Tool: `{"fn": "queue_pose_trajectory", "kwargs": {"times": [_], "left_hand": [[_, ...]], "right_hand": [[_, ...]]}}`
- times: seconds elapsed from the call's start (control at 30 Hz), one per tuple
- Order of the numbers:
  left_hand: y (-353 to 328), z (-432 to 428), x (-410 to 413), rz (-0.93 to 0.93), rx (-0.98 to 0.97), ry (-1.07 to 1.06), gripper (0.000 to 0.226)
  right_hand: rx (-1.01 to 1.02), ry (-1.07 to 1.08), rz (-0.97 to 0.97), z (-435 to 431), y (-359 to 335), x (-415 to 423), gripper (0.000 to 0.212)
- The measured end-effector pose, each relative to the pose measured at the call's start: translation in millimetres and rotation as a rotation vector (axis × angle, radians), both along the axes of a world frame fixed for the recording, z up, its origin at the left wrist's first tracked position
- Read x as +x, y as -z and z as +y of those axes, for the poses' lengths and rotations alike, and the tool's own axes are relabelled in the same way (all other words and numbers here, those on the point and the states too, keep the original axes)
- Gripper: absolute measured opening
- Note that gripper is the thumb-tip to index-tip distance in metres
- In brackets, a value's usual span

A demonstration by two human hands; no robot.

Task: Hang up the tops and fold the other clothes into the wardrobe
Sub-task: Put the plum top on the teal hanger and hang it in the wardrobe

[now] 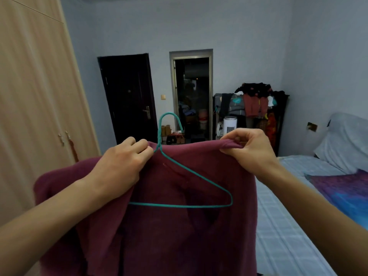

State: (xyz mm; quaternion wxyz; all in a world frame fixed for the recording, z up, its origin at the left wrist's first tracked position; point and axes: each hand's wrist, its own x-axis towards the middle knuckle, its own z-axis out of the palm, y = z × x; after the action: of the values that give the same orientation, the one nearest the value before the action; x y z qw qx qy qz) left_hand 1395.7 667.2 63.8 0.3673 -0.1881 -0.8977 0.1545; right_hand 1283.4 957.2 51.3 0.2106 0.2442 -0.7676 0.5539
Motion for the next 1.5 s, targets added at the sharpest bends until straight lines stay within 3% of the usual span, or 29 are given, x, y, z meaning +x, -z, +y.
{"fn": "queue_pose_trajectory", "kwargs": {"times": [0.2,0.47,0.67,0.83,0.93,1.0,1.07,1.17,1.27,1.5], "left_hand": [[8,4,3,0.034,-0.155,0.052,0.028],[7,8,1,0.083,0.093,-0.04,0.021],[-2,13,0,0.151,0.291,0.019,0.01],[-2,18,1,0.161,0.432,0.124,0.02],[2,16,3,0.173,0.454,0.149,0.022],[5,13,4,0.18,0.462,0.155,0.022],[6,11,5,0.19,0.47,0.154,0.022],[5,8,4,0.195,0.49,0.143,0.021],[6,6,3,0.18,0.52,0.131,0.022],[9,9,3,0.139,0.521,0.165,0.022]], "right_hand": [[0.07,0.07,0.015,4,-5,-3,0.02],[0.086,-0.096,-0.056,-31,32,26,0.022],[0.175,-0.276,-0.026,-51,55,46,0.038],[-0.038,-0.461,-0.016,-67,59,52,0.033],[-0.125,-0.251,0.127,-65,51,44,0.045],[0.049,0.082,0.358,-55,43,33,0.054],[0.272,0.222,0.336,-45,32,22,0.069],[0.454,0.137,0.2,-40,26,12,0.053],[0.433,0.052,0.287,-37,28,9,0.027],[0.416,-0.135,0.373,-31,24,10,0.012]]}}
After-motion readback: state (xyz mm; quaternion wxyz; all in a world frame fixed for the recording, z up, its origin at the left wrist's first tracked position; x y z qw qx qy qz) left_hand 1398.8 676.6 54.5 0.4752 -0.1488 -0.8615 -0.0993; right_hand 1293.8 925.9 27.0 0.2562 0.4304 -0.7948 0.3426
